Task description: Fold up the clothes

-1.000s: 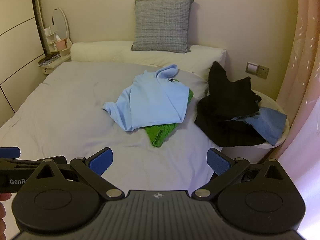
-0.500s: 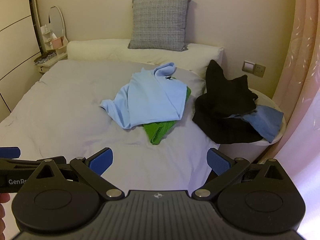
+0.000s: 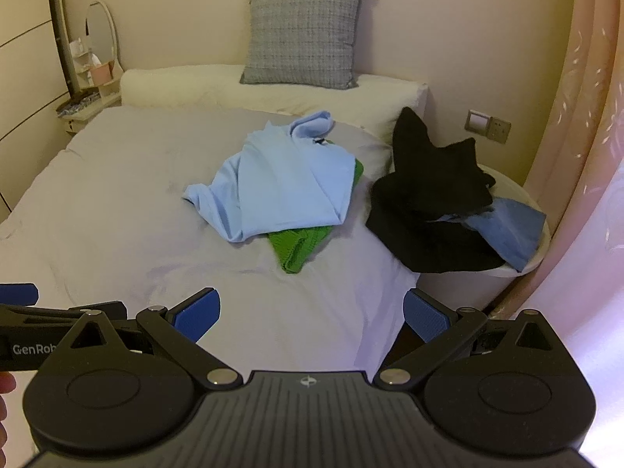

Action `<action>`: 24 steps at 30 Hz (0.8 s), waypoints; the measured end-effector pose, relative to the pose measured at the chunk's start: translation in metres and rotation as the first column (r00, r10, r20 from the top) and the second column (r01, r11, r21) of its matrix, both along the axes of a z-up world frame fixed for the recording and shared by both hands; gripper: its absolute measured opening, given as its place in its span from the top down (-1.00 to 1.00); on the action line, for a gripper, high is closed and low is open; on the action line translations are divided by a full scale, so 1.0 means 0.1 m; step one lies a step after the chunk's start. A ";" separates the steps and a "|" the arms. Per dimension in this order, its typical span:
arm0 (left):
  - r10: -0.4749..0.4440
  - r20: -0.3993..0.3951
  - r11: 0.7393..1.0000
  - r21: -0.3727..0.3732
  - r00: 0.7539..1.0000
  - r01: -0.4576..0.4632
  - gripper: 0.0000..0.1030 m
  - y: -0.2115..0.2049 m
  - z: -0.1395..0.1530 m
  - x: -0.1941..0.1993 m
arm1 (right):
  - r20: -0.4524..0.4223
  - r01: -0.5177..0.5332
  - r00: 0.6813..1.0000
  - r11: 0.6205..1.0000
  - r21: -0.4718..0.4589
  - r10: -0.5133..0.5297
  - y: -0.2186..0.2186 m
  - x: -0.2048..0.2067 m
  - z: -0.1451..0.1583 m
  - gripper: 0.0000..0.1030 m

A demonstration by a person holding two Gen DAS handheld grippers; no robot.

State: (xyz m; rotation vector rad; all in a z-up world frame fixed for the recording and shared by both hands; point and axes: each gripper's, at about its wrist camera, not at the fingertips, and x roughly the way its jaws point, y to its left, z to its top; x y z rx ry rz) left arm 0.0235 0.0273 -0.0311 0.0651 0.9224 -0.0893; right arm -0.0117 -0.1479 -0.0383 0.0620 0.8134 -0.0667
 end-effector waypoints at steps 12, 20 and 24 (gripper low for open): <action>0.048 -0.012 0.999 -0.011 0.999 -0.048 -0.98 -0.14 -0.17 0.42 | -0.039 -0.033 0.999 0.999 -0.001 0.033 -0.18 0.43 -0.15 -1.00; 0.122 -0.095 0.992 -0.014 0.988 -0.124 -0.98 -0.33 -0.51 1.17 | -0.095 -0.092 0.991 0.996 0.014 0.093 -0.43 1.19 -0.43 -1.00; 0.157 -0.186 0.987 -0.011 0.970 -0.162 -0.96 -0.41 -0.78 1.60 | -0.120 -0.115 0.986 0.993 0.030 0.117 -0.64 1.63 -0.61 -1.00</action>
